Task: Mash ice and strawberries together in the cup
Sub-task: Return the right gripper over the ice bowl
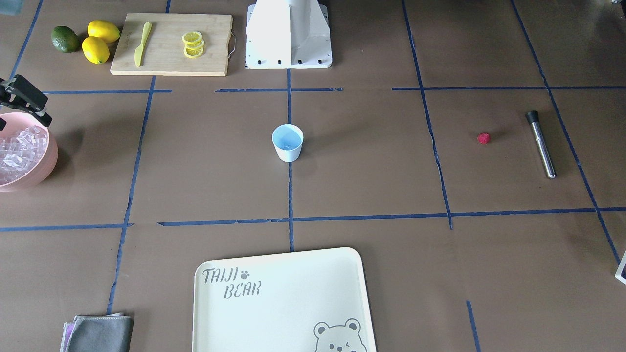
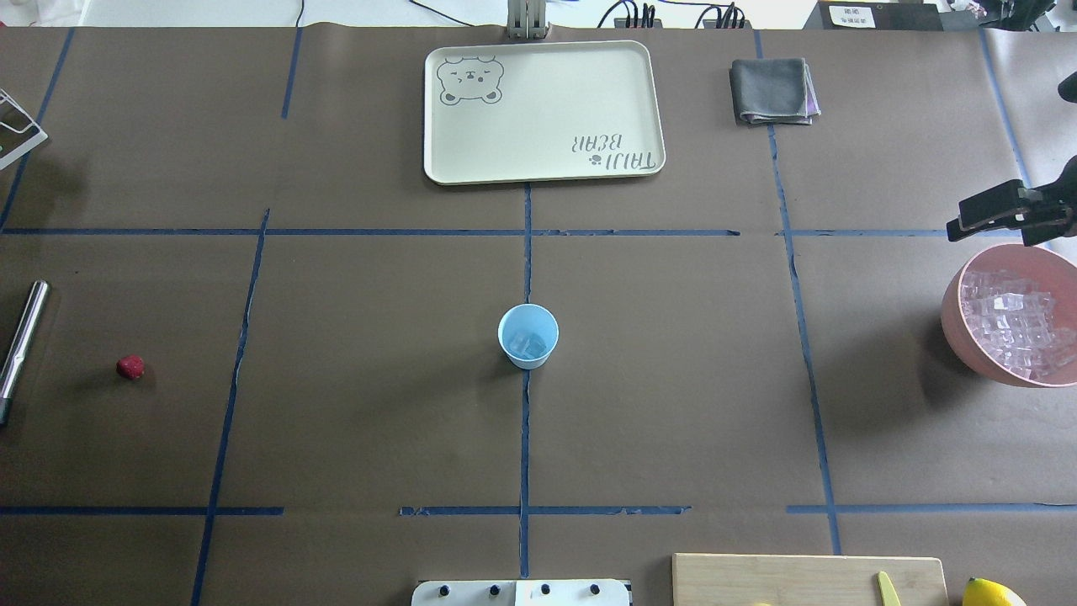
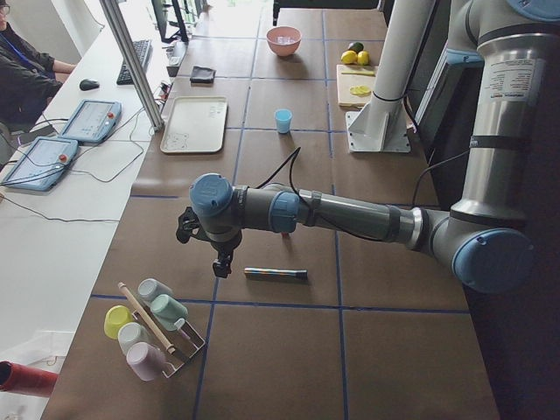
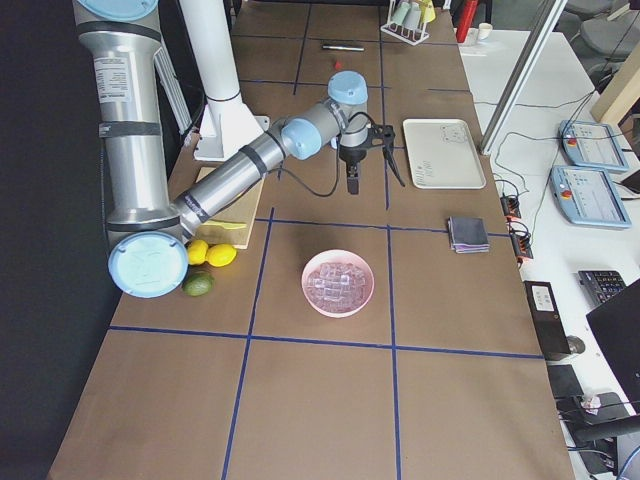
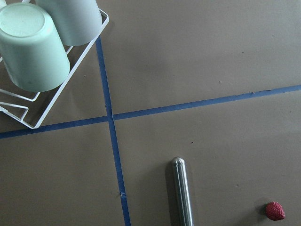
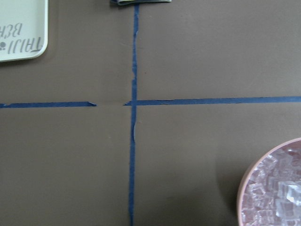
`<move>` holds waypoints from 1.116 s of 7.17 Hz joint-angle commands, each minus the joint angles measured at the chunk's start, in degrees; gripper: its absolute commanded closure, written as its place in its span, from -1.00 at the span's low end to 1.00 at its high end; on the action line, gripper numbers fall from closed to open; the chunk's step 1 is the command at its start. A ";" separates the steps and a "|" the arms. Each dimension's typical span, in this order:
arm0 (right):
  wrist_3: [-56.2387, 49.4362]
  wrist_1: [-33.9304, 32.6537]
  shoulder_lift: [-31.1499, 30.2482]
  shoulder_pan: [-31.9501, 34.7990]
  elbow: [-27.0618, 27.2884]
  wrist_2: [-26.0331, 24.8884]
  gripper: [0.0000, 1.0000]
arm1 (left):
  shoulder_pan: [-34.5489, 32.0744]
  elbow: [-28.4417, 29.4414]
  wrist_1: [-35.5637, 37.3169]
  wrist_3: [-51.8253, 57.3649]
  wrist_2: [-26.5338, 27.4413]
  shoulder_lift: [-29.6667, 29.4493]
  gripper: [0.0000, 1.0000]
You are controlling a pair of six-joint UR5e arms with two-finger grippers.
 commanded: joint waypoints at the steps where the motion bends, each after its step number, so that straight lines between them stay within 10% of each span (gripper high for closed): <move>1: -0.13 7.53 -0.66 0.49 -8.41 -0.63 -0.99 | 0.00 -0.71 0.00 -1.46 -0.06 -0.10 -1.00; 8: -1.80 14.22 -5.67 -4.07 -16.59 -5.38 -0.97 | 0.00 -2.47 0.00 -3.76 0.11 0.25 -1.00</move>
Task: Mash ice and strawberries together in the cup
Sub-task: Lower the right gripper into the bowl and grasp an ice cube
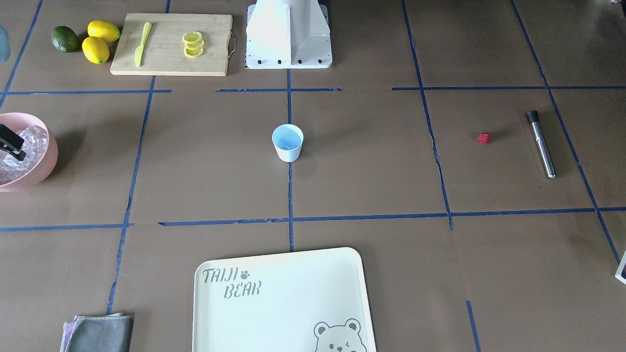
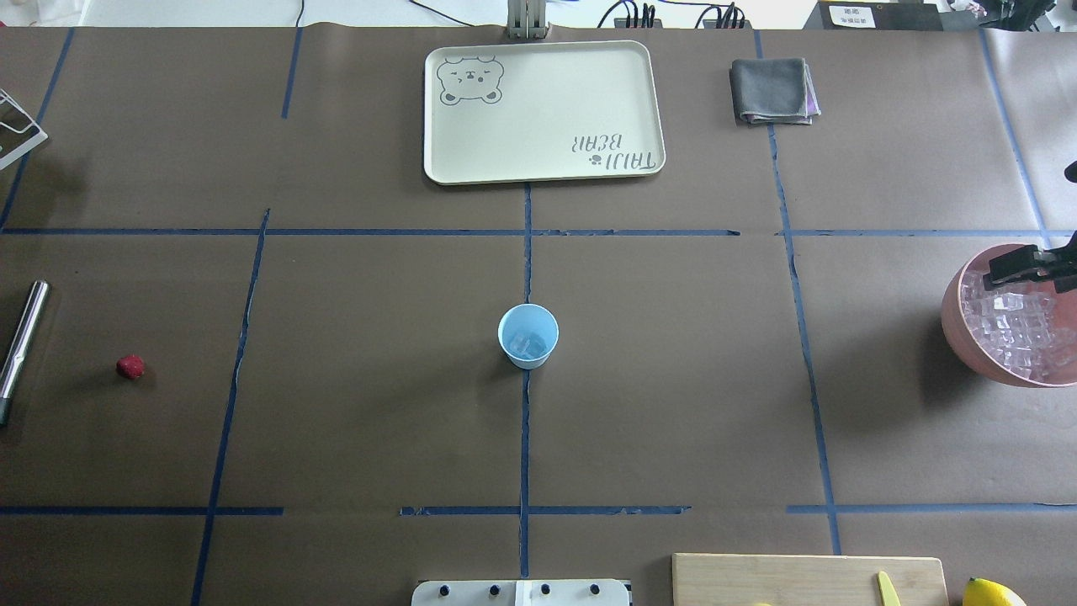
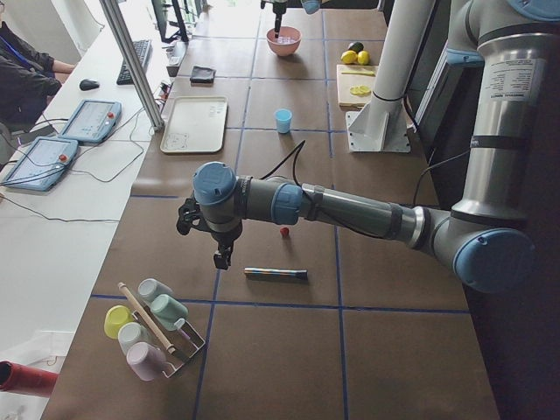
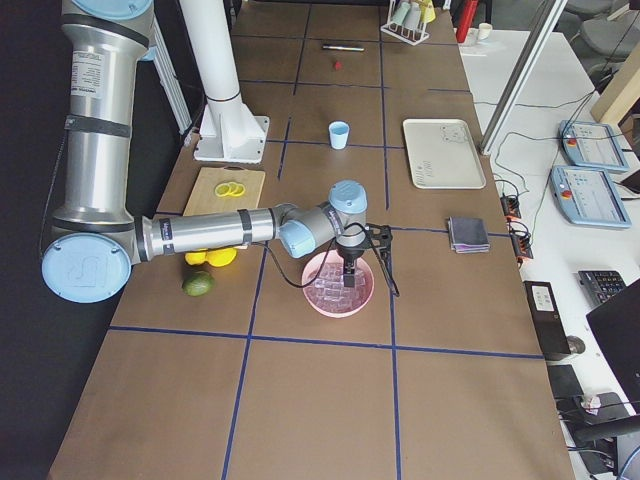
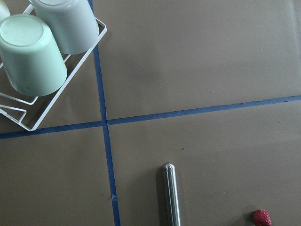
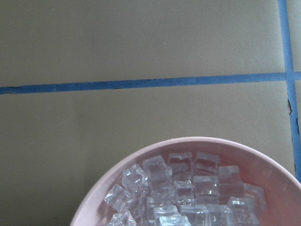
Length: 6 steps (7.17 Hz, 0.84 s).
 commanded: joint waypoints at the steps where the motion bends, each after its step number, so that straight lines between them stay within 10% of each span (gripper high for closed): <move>1: 0.03 0.68 -0.35 -2.24 -1.75 -0.35 -0.91 | 0.00 -0.02 0.00 0.00 0.09 -0.08 -1.00; 6: -0.06 0.59 -0.53 -2.25 -1.76 0.26 -0.50 | 0.00 -0.03 -0.09 0.00 0.09 -0.09 -1.00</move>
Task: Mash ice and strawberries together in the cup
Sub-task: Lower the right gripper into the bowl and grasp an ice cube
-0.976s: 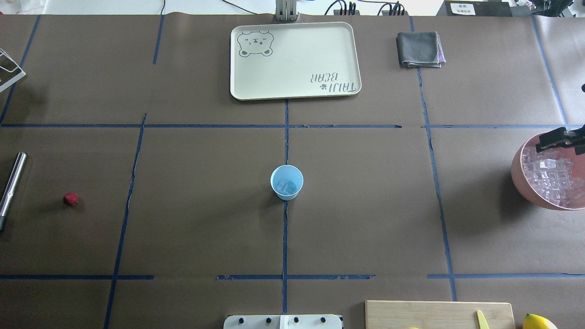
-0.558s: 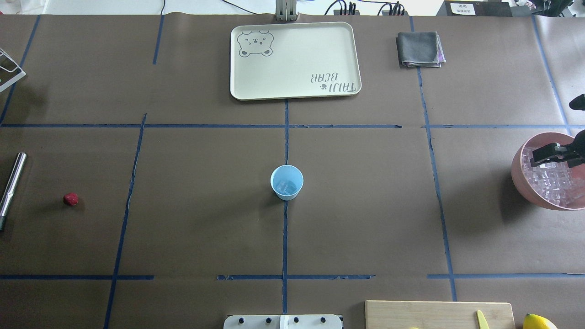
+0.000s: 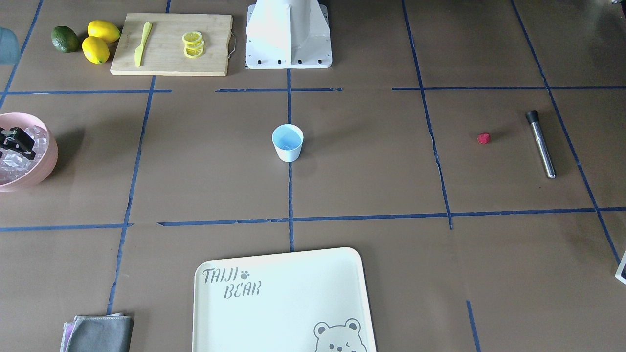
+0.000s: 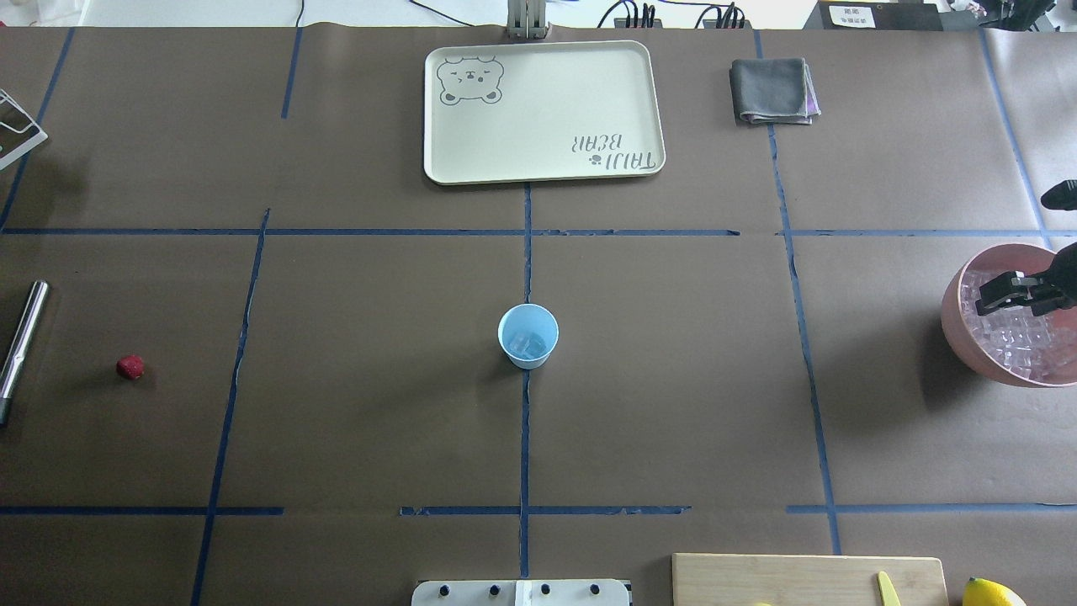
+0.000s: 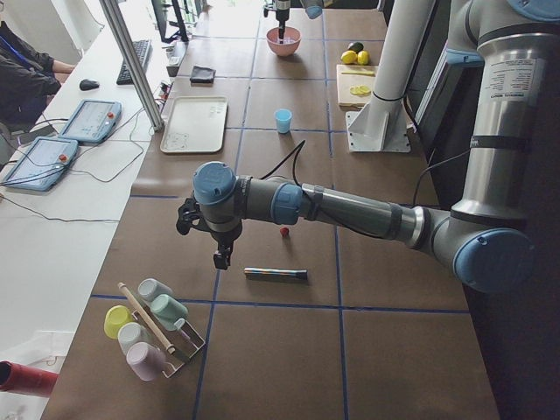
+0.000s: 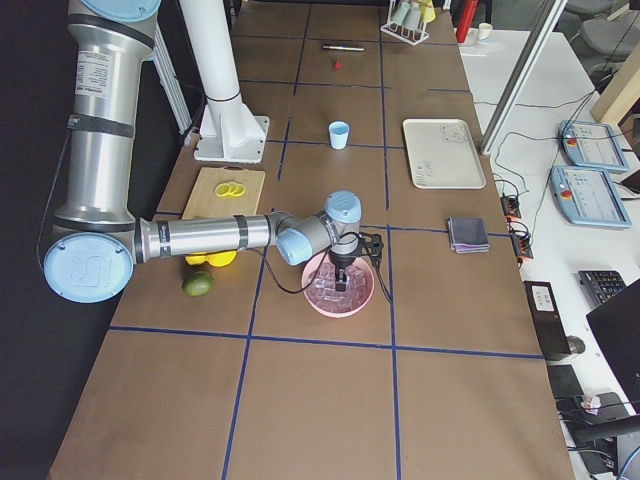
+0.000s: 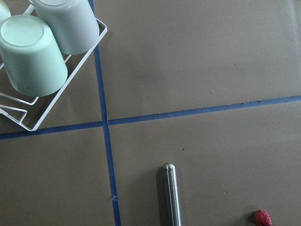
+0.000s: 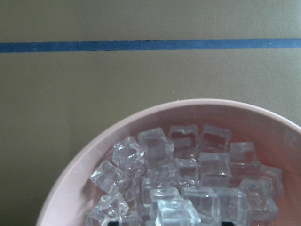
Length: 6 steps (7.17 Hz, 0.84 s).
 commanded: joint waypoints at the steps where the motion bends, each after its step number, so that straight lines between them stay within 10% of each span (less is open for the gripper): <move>1: 0.00 0.00 -0.38 0.01 -0.15 -0.04 -0.49 | 0.00 0.00 -0.01 0.00 -0.06 -0.04 -1.00; 6: 0.00 -0.09 0.23 0.35 -0.06 -0.04 -0.44 | 0.00 0.00 -0.01 0.00 -0.23 -0.04 -1.00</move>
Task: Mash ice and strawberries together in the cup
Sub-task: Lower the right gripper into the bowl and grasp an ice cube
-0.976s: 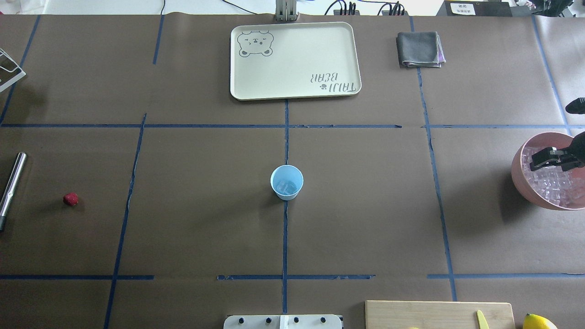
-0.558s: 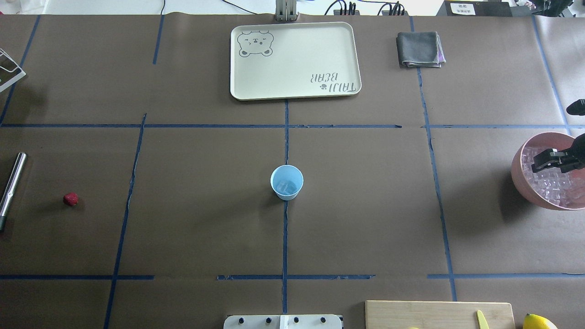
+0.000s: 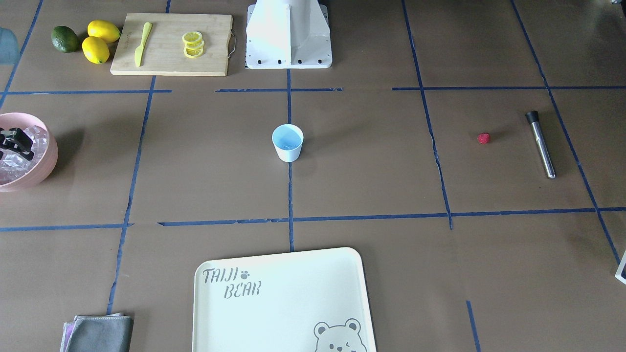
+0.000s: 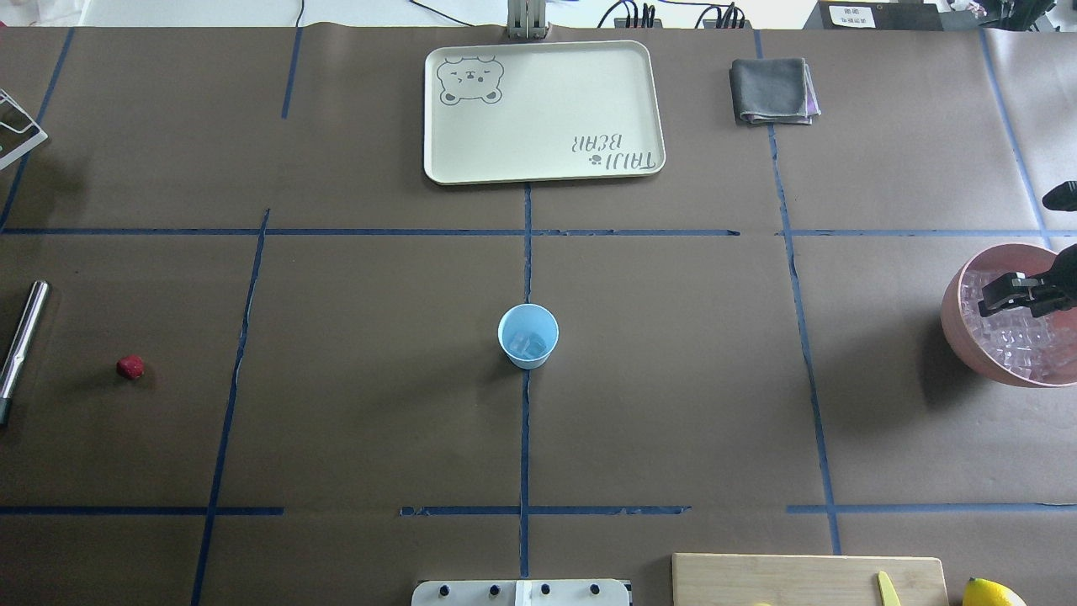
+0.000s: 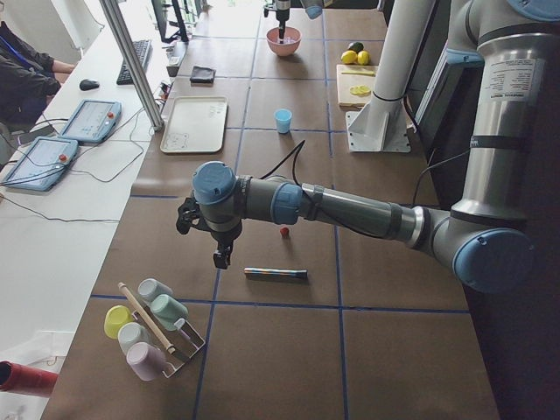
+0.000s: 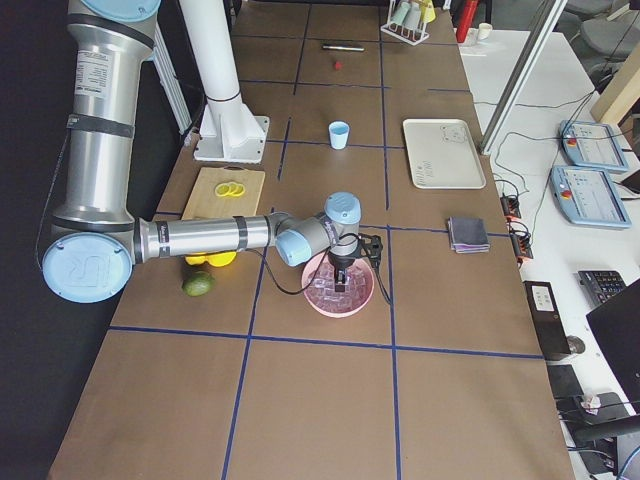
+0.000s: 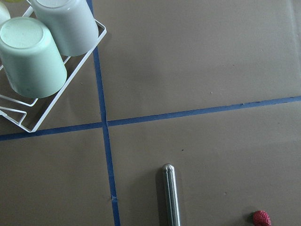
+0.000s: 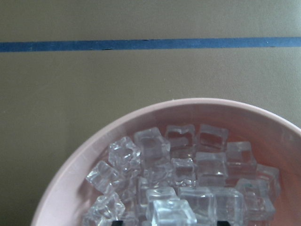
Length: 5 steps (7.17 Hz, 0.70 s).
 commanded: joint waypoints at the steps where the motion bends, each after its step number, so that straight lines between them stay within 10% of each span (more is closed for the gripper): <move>1: -0.09 -0.01 0.43 1.16 0.25 0.31 -0.43 | 0.00 0.00 0.00 0.00 -0.01 0.00 -1.00; 5: -0.09 -0.01 0.44 1.34 -0.19 -0.04 -0.43 | 0.00 0.00 0.00 0.00 -0.01 -0.08 -1.00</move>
